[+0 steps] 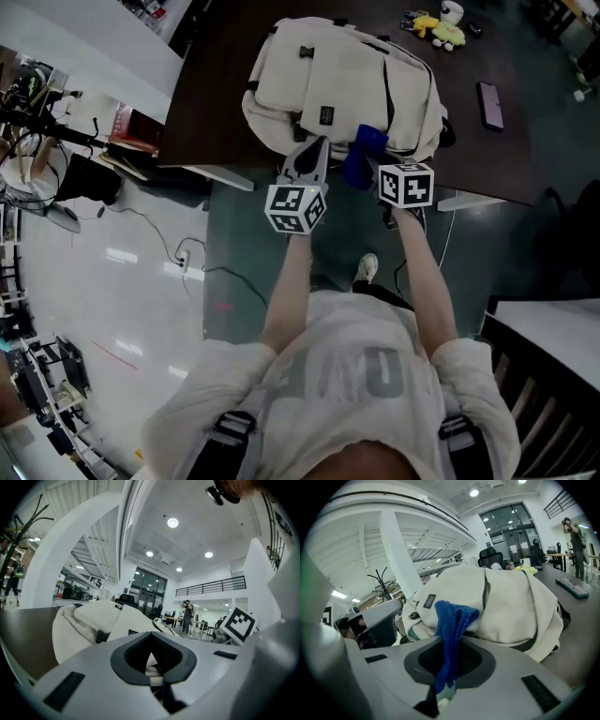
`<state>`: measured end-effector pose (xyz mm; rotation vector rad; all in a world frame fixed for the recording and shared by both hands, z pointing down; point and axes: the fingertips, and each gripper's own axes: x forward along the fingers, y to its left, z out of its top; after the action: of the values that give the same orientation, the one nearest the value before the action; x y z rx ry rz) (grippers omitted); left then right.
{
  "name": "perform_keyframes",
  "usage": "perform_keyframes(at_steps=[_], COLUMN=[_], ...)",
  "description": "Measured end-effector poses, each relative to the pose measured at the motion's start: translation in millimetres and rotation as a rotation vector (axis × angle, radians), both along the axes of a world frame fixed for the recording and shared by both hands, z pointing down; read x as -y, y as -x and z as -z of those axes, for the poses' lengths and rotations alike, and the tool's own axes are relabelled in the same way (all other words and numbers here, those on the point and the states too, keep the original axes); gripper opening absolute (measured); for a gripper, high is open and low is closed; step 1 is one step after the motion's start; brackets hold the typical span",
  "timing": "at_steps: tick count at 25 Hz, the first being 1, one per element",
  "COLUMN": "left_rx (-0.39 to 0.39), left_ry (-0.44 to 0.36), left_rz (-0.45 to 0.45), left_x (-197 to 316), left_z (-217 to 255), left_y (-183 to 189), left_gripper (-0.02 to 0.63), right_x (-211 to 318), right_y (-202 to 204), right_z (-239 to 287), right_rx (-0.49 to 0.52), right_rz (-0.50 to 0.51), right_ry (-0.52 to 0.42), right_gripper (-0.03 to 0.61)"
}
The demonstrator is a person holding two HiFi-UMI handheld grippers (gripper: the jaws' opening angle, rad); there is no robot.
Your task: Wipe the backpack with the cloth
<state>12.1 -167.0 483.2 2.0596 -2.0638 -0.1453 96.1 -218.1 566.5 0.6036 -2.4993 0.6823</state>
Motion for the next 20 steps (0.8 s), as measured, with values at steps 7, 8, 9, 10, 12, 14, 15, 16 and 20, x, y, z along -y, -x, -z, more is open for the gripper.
perform_keyframes(at_steps=[7, 8, 9, 10, 12, 14, 15, 16, 20], left_rx=[-0.009, -0.012, -0.014, -0.015, -0.016, -0.018, -0.018, -0.018, -0.018], left_ry=[0.006, 0.008, 0.010, 0.013, 0.014, 0.014, 0.014, 0.015, 0.021], left_rz=[-0.002, -0.003, -0.005, -0.008, -0.012, -0.014, -0.016, -0.019, -0.022], left_x=[12, 13, 14, 16, 19, 22, 23, 24, 23], left_z=[-10, -11, -13, -14, -16, -17, -17, -18, -20], left_y=[-31, -36, -40, -44, -50, -54, -57, -59, -60], left_gripper=[0.002, 0.002, 0.002, 0.002, 0.002, 0.002, 0.002, 0.002, 0.002], right_x=[23, 24, 26, 28, 31, 34, 35, 37, 44], right_y=[-41, -46, -51, -56, -61, -65, -68, -71, -88], right_z=[-9, -10, -11, -11, -12, -12, -13, -13, -16], right_rx=[-0.054, -0.055, -0.053, -0.051, -0.048, -0.042, -0.041, -0.046, -0.074], right_rz=[0.004, 0.002, -0.004, -0.010, -0.017, -0.020, -0.024, -0.030, -0.049], right_ry=[-0.030, -0.031, -0.028, -0.024, -0.017, -0.011, -0.008, -0.009, -0.020], right_gripper=[0.043, 0.043, 0.043, 0.043, 0.043, 0.043, 0.043, 0.043, 0.043])
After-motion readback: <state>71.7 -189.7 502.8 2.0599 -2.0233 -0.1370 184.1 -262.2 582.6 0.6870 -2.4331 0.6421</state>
